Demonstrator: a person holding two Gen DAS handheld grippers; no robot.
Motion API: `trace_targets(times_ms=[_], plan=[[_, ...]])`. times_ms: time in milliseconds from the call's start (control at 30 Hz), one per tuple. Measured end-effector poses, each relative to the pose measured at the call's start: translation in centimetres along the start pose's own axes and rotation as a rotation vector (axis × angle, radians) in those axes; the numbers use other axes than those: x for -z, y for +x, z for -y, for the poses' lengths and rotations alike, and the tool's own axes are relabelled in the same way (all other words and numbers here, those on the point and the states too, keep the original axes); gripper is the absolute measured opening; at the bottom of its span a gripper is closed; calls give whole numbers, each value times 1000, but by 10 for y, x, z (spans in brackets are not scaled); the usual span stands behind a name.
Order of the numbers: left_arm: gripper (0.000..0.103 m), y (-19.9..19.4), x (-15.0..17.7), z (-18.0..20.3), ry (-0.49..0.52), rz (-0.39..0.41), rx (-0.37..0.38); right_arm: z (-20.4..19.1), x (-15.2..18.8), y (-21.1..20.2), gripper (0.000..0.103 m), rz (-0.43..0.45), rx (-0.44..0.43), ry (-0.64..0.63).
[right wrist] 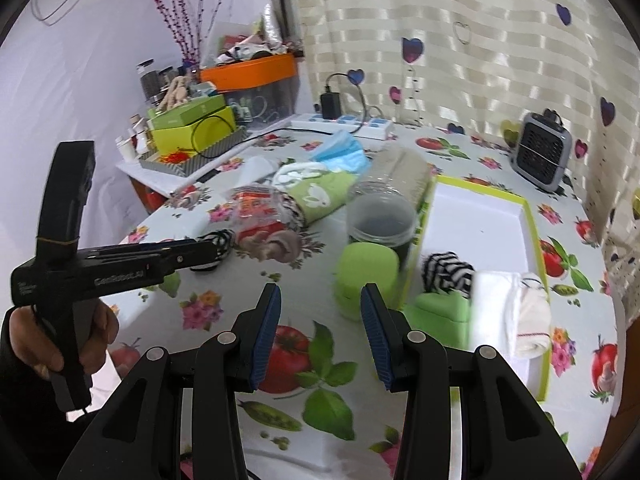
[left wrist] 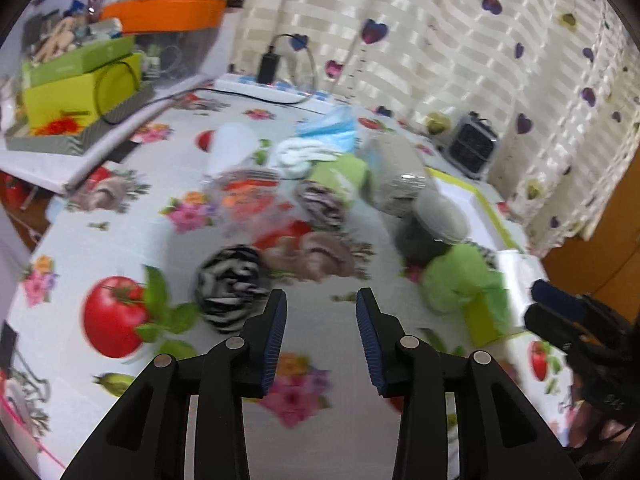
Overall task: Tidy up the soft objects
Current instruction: 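Move the left tool down toward the black-and-white striped sock on the table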
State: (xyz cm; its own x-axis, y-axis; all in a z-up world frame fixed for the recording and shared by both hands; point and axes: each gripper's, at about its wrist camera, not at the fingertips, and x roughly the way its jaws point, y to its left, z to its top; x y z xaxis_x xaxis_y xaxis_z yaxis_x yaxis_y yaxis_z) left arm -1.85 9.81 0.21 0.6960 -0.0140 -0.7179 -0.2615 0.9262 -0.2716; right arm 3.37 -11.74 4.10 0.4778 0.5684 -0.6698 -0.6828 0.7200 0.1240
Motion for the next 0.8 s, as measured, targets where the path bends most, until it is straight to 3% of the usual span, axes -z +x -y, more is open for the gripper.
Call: trace_targets(times_ms=[133,300,433,600,800], plan=[[35,2,1,-15,8,9,-75,-10,-1,5,43,8,-25,-21],[35,5,3,-28,-7,32,-62,-21,-3,11,43,19,-53,-56],[35,11,3,-34,37,29,-30,-28,-4,14,43,23,-69,-82],[35,15,1,-31,86,9,-89,-32,-5,21,43,14,-76,-88],[35,23,-3,-40,77,31,-104,-37,-7,29,43,-1,-97,-93]])
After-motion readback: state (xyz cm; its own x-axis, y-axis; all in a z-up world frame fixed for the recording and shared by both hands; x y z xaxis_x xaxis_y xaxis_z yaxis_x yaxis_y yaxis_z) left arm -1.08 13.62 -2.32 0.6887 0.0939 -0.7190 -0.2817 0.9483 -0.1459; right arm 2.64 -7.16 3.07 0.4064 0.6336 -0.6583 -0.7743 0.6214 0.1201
